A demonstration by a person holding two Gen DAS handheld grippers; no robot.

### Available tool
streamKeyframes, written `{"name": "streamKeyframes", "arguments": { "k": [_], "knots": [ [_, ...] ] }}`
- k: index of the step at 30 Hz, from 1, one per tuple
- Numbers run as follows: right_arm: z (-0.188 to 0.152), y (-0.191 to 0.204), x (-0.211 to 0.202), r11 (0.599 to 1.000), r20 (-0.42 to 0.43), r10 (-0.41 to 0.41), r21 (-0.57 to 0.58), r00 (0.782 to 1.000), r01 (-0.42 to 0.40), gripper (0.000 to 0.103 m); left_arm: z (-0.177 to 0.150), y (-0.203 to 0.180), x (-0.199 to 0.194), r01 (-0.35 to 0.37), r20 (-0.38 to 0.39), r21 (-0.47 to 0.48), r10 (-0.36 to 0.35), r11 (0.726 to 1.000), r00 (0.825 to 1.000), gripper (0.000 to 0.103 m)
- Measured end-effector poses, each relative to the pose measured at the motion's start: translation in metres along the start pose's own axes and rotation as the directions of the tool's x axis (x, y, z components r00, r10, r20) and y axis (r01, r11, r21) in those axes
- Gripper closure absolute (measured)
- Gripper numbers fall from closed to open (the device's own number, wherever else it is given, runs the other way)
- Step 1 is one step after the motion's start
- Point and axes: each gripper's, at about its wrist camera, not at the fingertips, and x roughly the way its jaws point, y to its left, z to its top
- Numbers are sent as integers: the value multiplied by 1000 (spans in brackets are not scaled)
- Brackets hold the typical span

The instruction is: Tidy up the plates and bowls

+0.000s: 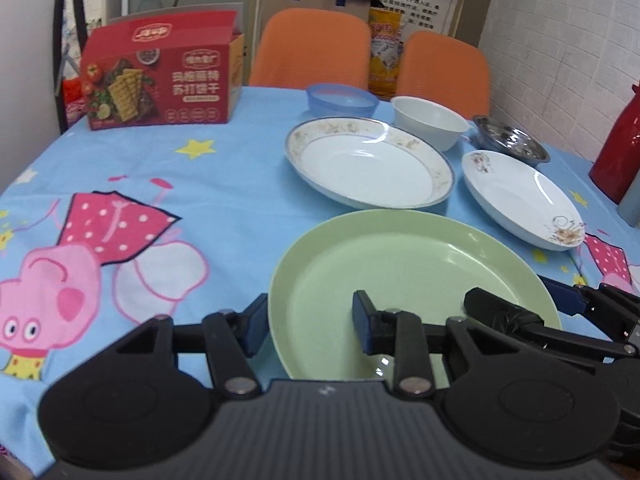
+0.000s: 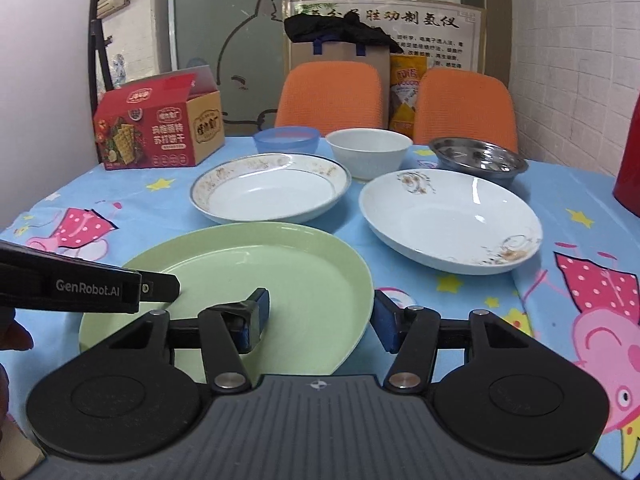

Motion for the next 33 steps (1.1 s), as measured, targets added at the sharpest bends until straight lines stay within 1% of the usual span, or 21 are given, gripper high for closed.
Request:
{"name": "streamKeyframes", "arguments": {
  "k": [3,5,7,13,14,15,16,17,18,19,20,21,23,26,29,31,33],
  "knots": [
    [2,22,12,999,-12,43,-28,999,-44,10,-3,20,-3,-59,0,-21,59,998,998,73],
    [1,35,20,997,-24,70,-42,997,-71,8,-5,32,-2,-76,-4,-33,76,997,997,73],
    [0,42,27,995,-32,86,-50,996,-87,8,-5,38,2,-69,-11,-40,69,997,998,73],
    [2,40,35,997,-59,62,-50,996,-65,4,-5,31,9,-63,4,-21,63,998,998,72],
    [1,39,35,996,-66,68,-46,996,-71,3,-6,32,9,-58,6,-18,58,998,998,70],
    [1,37,35,996,-70,77,-41,995,-80,3,-5,34,8,-48,5,-26,48,999,999,58],
    [1,35,35,995,-73,96,-30,993,-98,2,-4,38,7,-50,9,-44,51,998,999,38],
    [2,31,34,993,-74,114,-16,991,-115,3,-2,42,4,-56,23,-55,57,997,998,32],
    [3,27,31,993,-69,120,0,990,-121,3,0,45,-1,-57,44,-61,60,996,997,29],
    [6,22,28,993,-56,114,14,992,-113,2,4,48,-6,-65,64,-63,69,996,996,28],
    [10,17,23,995,-36,100,23,994,-99,0,8,51,-10,-72,81,-64,77,995,994,28],
    [14,12,19,996,-19,87,26,996,-86,0,13,53,-13,-75,93,-67,82,995,992,27],
    [23,1,15,998,6,64,28,998,-64,0,24,58,-17,-68,114,-77,76,995,991,26],
    [38,-12,13,998,31,52,34,998,-53,0,41,60,-20,-61,140,-76,72,995,988,24],
    [56,-20,20,999,54,37,5,998,-38,0,59,59,-18,-49,163,-59,58,997,985,19],
    [69,-27,32,999,59,36,-7,998,-36,0,71,55,-11,-41,173,-41,47,998,984,11],
    [81,-30,49,999,54,44,-12,998,-43,0,81,52,0,-45,167,-22,49,999,985,11]
  ]
}}
